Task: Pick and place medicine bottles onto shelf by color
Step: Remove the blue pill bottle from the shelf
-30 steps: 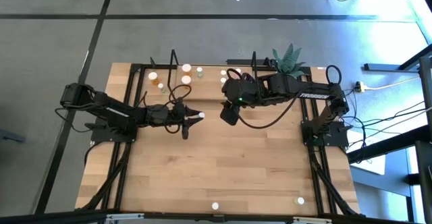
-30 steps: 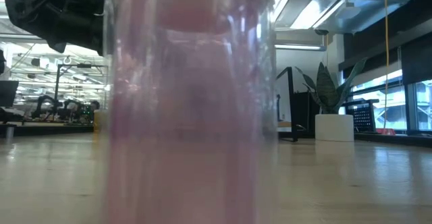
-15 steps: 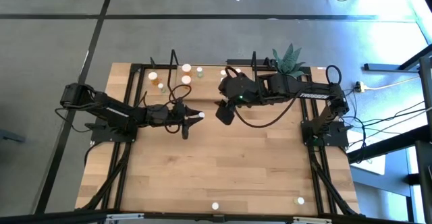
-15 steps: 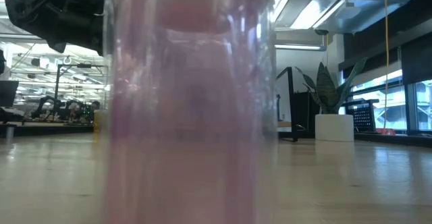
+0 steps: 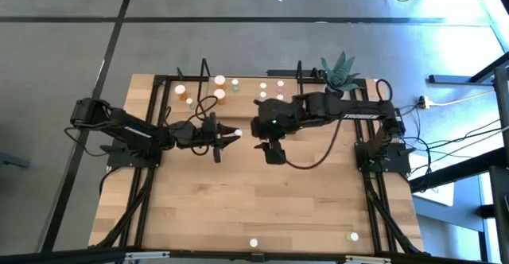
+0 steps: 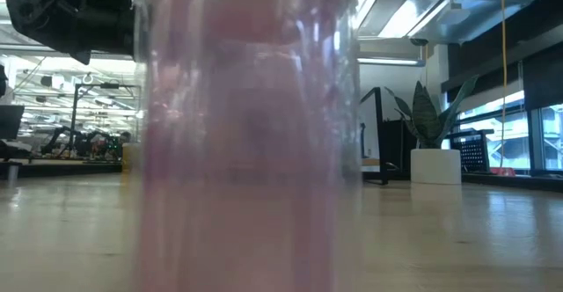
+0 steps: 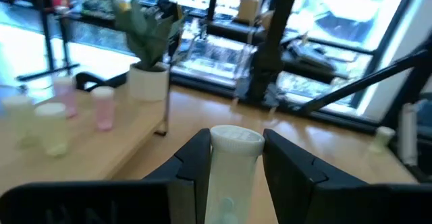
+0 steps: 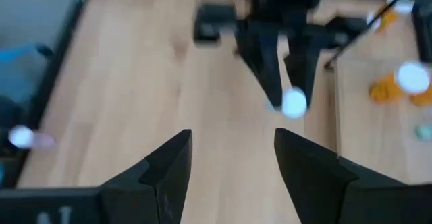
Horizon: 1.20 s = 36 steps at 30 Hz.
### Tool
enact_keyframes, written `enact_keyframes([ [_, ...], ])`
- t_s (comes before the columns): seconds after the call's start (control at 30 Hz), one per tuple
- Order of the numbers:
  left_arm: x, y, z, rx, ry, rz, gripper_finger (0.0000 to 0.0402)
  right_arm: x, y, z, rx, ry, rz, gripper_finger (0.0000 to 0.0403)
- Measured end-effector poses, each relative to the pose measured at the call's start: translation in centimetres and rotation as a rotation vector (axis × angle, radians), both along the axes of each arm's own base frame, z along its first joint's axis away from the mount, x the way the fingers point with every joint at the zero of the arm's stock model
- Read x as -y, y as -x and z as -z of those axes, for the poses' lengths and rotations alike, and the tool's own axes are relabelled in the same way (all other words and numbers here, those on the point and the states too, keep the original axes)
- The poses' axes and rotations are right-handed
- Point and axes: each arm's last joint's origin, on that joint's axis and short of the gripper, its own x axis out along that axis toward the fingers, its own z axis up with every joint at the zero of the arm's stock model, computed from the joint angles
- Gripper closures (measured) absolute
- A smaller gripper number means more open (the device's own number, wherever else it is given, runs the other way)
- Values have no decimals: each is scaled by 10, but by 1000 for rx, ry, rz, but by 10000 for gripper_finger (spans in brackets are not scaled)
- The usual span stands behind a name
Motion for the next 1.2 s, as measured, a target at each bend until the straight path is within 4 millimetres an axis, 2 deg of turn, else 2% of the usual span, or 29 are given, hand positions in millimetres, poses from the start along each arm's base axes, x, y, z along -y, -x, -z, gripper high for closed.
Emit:
enact_keyframes([
  [0.3,5,4,-16,112,24,140,295,-3,-30,45,-135,-29,55,189],
  [0.5,5,13,-34,197,-5,148,295,-1,-43,60,-137,-12,187,189],
  [0.67,5,22,-48,265,-32,160,295,2,-52,56,-21,46,310,189],
  [0.83,5,27,-55,299,-43,165,295,1,-63,48,117,3,294,189],
  [1.2,6,28,-55,291,-45,167,295,-1,-72,42,215,-34,253,189],
])
